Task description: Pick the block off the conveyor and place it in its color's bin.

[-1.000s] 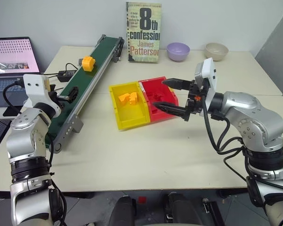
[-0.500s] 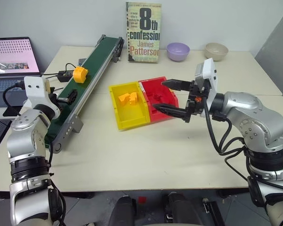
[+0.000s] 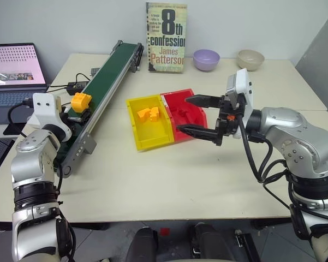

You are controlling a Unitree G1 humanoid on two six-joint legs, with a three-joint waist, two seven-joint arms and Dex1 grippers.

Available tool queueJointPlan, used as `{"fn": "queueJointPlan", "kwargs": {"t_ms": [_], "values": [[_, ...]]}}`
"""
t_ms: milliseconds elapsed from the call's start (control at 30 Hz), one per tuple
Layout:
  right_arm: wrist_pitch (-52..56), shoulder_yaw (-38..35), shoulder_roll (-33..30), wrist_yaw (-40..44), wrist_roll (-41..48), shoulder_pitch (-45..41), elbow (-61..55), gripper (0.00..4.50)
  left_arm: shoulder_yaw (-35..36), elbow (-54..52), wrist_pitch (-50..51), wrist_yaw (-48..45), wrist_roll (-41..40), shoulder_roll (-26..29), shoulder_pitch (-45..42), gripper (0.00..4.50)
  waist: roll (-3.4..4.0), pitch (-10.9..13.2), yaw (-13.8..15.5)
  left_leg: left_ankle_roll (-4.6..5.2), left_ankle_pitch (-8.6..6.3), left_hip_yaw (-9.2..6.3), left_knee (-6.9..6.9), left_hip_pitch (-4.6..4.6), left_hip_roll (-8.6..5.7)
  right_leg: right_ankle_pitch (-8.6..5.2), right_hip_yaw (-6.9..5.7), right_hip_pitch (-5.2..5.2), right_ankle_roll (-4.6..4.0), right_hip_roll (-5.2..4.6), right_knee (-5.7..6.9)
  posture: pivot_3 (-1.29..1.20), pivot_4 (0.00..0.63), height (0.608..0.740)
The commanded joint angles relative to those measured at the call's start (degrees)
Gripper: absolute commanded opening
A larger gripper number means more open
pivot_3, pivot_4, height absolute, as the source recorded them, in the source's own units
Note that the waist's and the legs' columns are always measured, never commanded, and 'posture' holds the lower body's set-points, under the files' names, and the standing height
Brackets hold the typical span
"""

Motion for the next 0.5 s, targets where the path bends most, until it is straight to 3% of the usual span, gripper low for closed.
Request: {"fn": "queueJointPlan", "kwargs": {"t_ms": [33,333,500], "values": [[-0.59,-1.07,-0.83,0.20,0.57,-0.74,-1.71,4.50,0.01,-0.47,-0.79,0.59,0.63,1.85,-1.21,3.45,0.00,0.00,0.00,0.00,0.00,0.00,0.00,0.00,0.00,0.00,0.00,0.00,0.00,0.00,0.00,0.00,0.150,0.740],[-0.83,-1.12,-0.83,0.20,0.67,-1.25,-1.23,4.50,-0.14,-1.17,0.02,0.79,0.81,2.39,-0.09,1.71,0.00,0.00,0.00,0.00,0.00,0.00,0.00,0.00,0.00,0.00,0.00,0.00,0.00,-0.02,-0.01,0.00,0.150,0.740],[-1.27,-1.04,-0.81,0.48,0.34,-1.63,-0.40,4.50,0.16,-1.83,0.07,0.91,0.54,2.34,0.41,1.55,0.00,0.00,0.00,0.00,0.00,0.00,0.00,0.00,0.00,0.00,0.00,0.00,0.00,-0.02,0.00,0.00,0.150,0.740]]}}
